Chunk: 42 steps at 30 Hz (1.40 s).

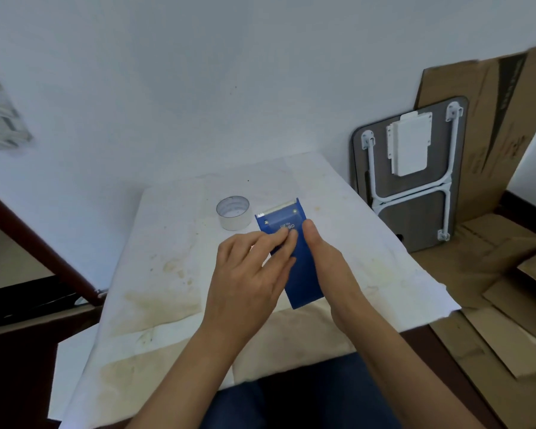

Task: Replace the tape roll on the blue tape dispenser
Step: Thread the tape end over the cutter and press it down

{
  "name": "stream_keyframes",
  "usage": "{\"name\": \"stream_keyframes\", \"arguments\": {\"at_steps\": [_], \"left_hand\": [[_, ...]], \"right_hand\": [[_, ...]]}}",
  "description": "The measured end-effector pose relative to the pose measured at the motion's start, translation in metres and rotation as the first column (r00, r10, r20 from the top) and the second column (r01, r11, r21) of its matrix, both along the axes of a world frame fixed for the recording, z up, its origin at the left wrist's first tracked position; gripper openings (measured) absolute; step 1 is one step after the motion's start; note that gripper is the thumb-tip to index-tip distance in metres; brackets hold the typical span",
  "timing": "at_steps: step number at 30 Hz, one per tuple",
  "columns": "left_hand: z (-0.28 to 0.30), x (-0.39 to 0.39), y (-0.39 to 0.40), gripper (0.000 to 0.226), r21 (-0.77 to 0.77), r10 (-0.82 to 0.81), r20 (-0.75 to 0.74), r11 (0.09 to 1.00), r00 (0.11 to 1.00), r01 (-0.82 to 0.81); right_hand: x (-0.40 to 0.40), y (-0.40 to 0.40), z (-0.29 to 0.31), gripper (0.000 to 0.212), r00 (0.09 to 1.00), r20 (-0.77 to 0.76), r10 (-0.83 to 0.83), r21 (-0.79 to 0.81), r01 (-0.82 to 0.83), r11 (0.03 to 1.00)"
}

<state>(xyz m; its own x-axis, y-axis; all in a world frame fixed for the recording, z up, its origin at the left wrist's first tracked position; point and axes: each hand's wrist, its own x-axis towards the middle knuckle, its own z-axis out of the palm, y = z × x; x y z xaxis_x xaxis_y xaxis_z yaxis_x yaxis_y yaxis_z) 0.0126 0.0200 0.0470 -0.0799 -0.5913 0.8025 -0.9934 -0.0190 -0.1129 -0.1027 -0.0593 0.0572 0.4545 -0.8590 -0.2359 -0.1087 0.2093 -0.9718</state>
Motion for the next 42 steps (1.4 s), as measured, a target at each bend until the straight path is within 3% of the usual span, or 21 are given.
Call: {"name": "stream_keyframes", "arguments": {"at_steps": [2, 6, 8, 10, 11, 12, 14, 16, 18, 19, 24, 28, 32, 36, 42], "left_hand": [[-0.001, -0.003, 0.001, 0.026, -0.005, -0.032, 0.019, 0.999, 0.999, 0.032], [-0.007, 0.004, 0.003, 0.025, -0.002, -0.096, 0.032, 0.995, 0.995, 0.097], [-0.01, 0.01, 0.008, 0.024, 0.052, -0.159, 0.012, 0.986, 0.987, 0.159], [-0.006, 0.009, 0.015, 0.023, 0.052, -0.209, -0.204, 0.973, 0.956, 0.224], [0.0, 0.006, 0.018, 0.024, 0.003, -0.201, -0.418, 0.975, 0.886, 0.223], [0.007, 0.002, 0.02, 0.027, -0.048, -0.17, -0.643, 0.982, 0.747, 0.182], [0.02, -0.003, 0.017, 0.038, -0.056, -0.088, -0.937, 0.993, 0.337, 0.105], [0.022, -0.002, 0.008, 0.053, 0.014, 0.016, -1.0, 0.982, -0.008, 0.19], [0.019, -0.003, 0.001, 0.066, 0.018, 0.086, -0.976, 0.948, -0.201, 0.318], [0.016, -0.004, -0.002, 0.067, 0.01, 0.101, -0.966, 0.936, -0.24, 0.352], [0.009, -0.007, -0.005, 0.047, -0.004, 0.085, -0.975, 0.916, -0.204, 0.402], [0.009, -0.005, -0.003, 0.048, -0.028, 0.067, -0.976, 0.905, -0.207, 0.424], [0.008, -0.002, -0.001, 0.051, -0.018, 0.073, -0.978, 0.9, -0.193, 0.435], [0.005, 0.001, 0.0, 0.047, -0.049, 0.04, -0.976, 0.918, -0.214, 0.394], [0.002, 0.005, -0.002, 0.045, -0.088, 0.002, -0.966, 0.939, -0.259, 0.333]], "right_hand": [[0.004, -0.001, -0.006, 0.079, 0.999, -0.025, -0.024, -0.009, 0.023, 1.0], [0.001, -0.001, -0.011, 0.078, 0.999, -0.033, -0.021, -0.042, 0.019, 0.999], [0.0, -0.001, -0.011, 0.089, 0.998, -0.042, -0.037, -0.059, 0.034, 0.998], [0.0, -0.001, -0.013, 0.103, 0.997, -0.04, -0.065, -0.049, 0.063, 0.997], [-0.001, -0.002, -0.016, 0.105, 0.997, -0.043, -0.071, -0.043, 0.069, 0.997], [-0.001, -0.004, -0.018, 0.102, 0.996, -0.049, -0.069, -0.041, 0.067, 0.997], [-0.001, -0.006, -0.02, 0.087, 0.996, -0.07, -0.047, -0.054, 0.044, 0.998], [0.0, -0.005, -0.022, 0.064, 0.996, -0.085, -0.023, -0.072, 0.017, 0.997], [0.002, -0.003, -0.023, 0.055, 0.996, -0.094, 0.005, -0.078, -0.012, 0.997], [0.003, -0.002, -0.024, 0.053, 0.995, -0.098, 0.01, -0.085, -0.018, 0.996], [0.003, -0.002, -0.023, 0.054, 0.991, -0.131, 0.005, -0.081, -0.016, 0.997], [0.003, 0.001, -0.023, 0.073, 0.994, -0.112, 0.019, -0.037, -0.023, 0.999], [0.005, 0.0, -0.023, 0.062, 0.992, -0.123, 0.03, -0.016, -0.033, 0.999], [0.008, -0.001, -0.022, 0.088, 0.987, -0.133, 0.091, -0.029, -0.096, 0.995], [0.012, -0.008, -0.023, 0.052, 0.979, -0.164, 0.12, -0.066, -0.133, 0.989]]}}
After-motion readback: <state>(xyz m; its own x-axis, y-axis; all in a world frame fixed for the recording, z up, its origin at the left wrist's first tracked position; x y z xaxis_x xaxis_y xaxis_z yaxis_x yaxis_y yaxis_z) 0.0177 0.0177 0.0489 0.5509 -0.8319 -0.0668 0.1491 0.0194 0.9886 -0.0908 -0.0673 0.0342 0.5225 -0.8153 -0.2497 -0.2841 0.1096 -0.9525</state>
